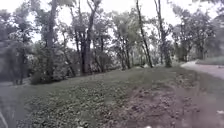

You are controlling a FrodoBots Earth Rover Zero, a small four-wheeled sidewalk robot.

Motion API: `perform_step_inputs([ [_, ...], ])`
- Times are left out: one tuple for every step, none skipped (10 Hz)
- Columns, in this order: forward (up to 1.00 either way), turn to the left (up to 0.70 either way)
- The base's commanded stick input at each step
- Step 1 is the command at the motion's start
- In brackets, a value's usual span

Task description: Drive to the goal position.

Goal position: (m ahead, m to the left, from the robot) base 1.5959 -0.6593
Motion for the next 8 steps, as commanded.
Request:
perform_step_inputs([
  [0.68,0.00],
  [0.68,-0.01],
  [0.68,-0.01],
  [0.68,-0.02],
  [0.68,-0.06],
  [0.69,-0.11],
  [0.69,-0.12],
  [0.69,-0.05],
])
